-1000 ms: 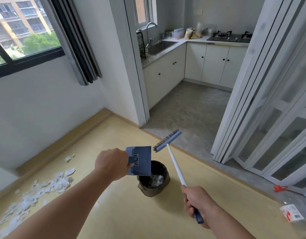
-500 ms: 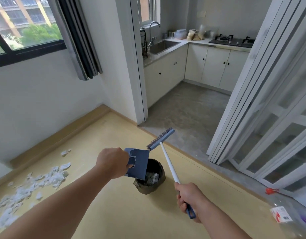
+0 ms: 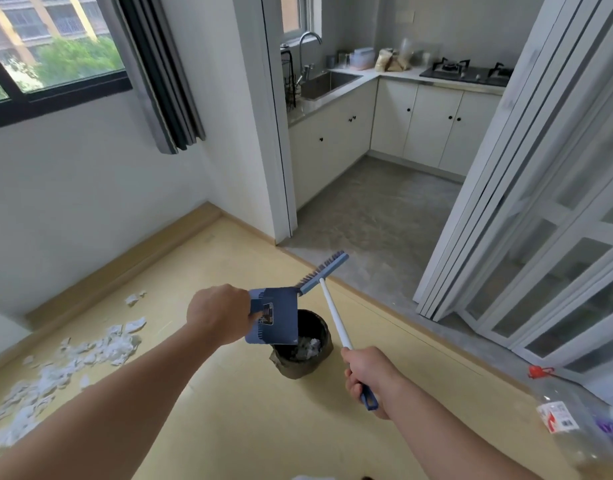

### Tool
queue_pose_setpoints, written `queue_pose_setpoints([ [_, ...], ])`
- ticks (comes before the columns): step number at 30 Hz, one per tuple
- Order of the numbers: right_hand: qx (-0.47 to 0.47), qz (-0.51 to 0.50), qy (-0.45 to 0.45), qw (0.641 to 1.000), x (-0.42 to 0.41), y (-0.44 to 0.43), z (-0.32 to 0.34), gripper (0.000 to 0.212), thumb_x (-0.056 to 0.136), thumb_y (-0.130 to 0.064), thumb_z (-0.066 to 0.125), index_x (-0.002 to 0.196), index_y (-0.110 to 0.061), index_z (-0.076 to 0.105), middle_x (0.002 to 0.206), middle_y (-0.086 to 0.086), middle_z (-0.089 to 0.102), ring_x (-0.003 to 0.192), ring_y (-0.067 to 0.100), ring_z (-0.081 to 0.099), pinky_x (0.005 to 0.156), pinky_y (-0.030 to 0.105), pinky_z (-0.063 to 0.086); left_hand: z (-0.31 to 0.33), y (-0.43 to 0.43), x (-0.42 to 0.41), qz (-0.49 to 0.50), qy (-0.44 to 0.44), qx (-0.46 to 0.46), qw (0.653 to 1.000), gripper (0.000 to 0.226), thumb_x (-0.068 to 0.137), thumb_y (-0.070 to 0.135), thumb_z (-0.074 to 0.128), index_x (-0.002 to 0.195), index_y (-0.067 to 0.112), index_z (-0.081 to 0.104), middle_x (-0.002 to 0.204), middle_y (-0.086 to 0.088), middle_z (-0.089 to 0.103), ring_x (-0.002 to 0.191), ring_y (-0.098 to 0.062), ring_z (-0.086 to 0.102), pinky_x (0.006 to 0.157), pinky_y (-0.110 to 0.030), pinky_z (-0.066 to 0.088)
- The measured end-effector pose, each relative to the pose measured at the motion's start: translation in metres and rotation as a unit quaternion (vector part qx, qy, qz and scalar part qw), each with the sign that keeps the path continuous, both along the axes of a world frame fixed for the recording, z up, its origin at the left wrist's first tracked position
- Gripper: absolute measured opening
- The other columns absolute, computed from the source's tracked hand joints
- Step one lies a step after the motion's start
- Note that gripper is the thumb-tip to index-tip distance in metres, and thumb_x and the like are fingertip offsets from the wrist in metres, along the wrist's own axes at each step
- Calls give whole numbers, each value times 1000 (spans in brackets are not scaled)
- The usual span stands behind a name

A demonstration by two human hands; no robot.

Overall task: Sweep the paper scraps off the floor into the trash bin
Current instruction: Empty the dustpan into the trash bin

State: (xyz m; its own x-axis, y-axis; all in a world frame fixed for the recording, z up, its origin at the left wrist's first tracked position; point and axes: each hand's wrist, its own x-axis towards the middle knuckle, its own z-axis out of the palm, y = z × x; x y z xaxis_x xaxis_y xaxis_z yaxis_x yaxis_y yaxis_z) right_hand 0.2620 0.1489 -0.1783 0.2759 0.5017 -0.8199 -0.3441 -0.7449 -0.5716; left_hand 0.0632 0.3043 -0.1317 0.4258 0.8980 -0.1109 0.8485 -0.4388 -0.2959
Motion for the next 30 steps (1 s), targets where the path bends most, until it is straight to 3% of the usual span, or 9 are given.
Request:
queue_pose_setpoints([
  [6,6,17,-9,1000,-12,6,5,24,101,-24,50,84,-7,51,58,2,38,39,9,31,34,17,23,-5,-3,-2,-8,7,-6,1000,39,99,56,42,83,24,56,68,5,52,65,-19,55,49,-26,35],
  [10,6,14,-14,1000,-14,1,3,25,100,-24,51,81,-7,50,59,2,38,39,9,30,35,18,22,-13,-6,1,-34,23,-10,999,38,100,55,42,95,25,66,75,4,56,67,-19,55,55,-27,41],
  [16,-1,5,-7,1000,-10,-9,3,25,101,-25,51,83,-7,50,60,2,39,40,9,31,34,18,23,-13,-6,10,-68,55,-7,996,41,102,55,36,81,24,53,68,5,48,68,-19,55,56,-28,43],
  [25,-9,-26,2,1000,1,-22,-1,25,100,-24,49,82,-8,50,58,1,40,38,8,32,34,17,24,-16,-7,26,-129,99,-7,987,40,102,54,36,91,24,60,69,5,48,68,-19,55,59,-28,43],
  [30,-6,-40,6,999,5,-24,-2,21,100,-22,48,85,-8,52,60,1,40,39,8,32,34,17,24,-10,2,34,-68,41,2,997,35,100,49,42,83,24,58,66,7,49,66,-18,55,49,-25,36],
])
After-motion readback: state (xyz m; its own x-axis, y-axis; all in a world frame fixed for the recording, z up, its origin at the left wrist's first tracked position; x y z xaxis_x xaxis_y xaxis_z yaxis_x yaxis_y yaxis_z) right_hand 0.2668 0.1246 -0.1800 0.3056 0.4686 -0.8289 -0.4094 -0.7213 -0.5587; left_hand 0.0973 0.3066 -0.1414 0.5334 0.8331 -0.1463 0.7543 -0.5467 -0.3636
